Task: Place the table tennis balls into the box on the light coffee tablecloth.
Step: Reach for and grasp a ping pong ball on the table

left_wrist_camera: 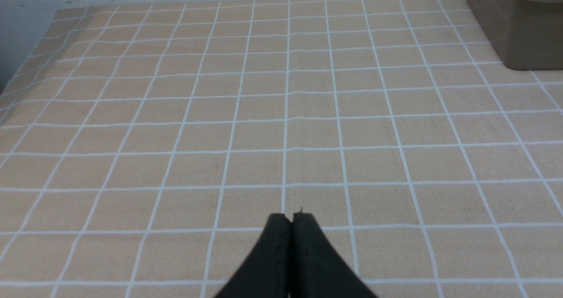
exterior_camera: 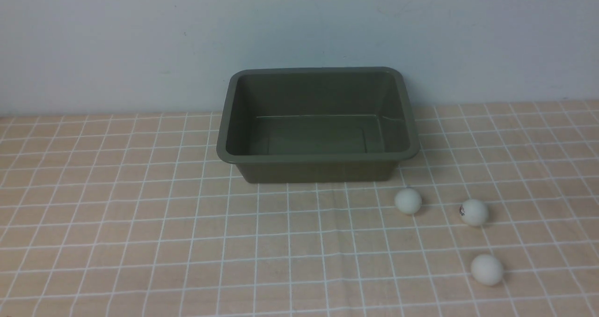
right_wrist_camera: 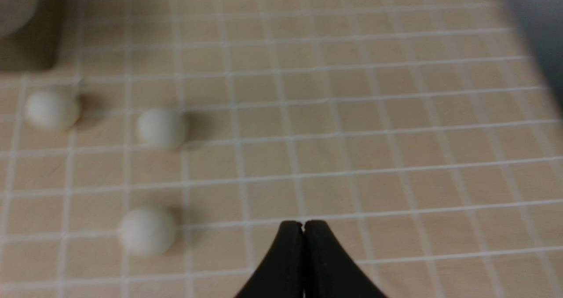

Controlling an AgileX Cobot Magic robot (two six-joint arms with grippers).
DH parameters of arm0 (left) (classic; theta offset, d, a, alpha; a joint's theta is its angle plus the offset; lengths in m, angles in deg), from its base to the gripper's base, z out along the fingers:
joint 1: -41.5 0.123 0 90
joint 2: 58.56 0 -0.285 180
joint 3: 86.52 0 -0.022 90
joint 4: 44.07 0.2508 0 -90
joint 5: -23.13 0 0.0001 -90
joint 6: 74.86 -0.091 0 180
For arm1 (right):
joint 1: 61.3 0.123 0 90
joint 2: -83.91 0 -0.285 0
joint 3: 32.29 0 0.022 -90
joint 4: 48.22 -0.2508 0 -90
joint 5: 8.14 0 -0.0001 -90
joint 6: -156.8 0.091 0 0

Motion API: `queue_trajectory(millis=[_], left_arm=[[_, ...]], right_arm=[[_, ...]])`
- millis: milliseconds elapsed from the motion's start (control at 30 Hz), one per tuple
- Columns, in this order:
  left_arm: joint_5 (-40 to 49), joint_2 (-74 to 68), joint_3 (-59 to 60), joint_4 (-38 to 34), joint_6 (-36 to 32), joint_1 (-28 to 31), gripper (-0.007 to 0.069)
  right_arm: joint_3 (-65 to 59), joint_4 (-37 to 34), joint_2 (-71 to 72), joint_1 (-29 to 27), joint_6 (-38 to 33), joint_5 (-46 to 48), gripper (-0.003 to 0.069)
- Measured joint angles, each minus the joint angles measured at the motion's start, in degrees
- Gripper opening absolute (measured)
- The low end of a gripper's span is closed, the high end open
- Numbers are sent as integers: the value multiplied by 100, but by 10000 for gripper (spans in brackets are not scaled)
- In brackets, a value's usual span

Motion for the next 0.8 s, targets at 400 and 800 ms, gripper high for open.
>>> queue_trajectory(millis=[400, 800], left_arm=[[0, 0, 0, 0, 0, 0, -69], [0, 0, 0, 0, 0, 0, -69]], right_arm=[[6, -2659, -1196, 165, -2582, 294, -16], [648, -1026, -2412, 1601, -1016, 84, -16]])
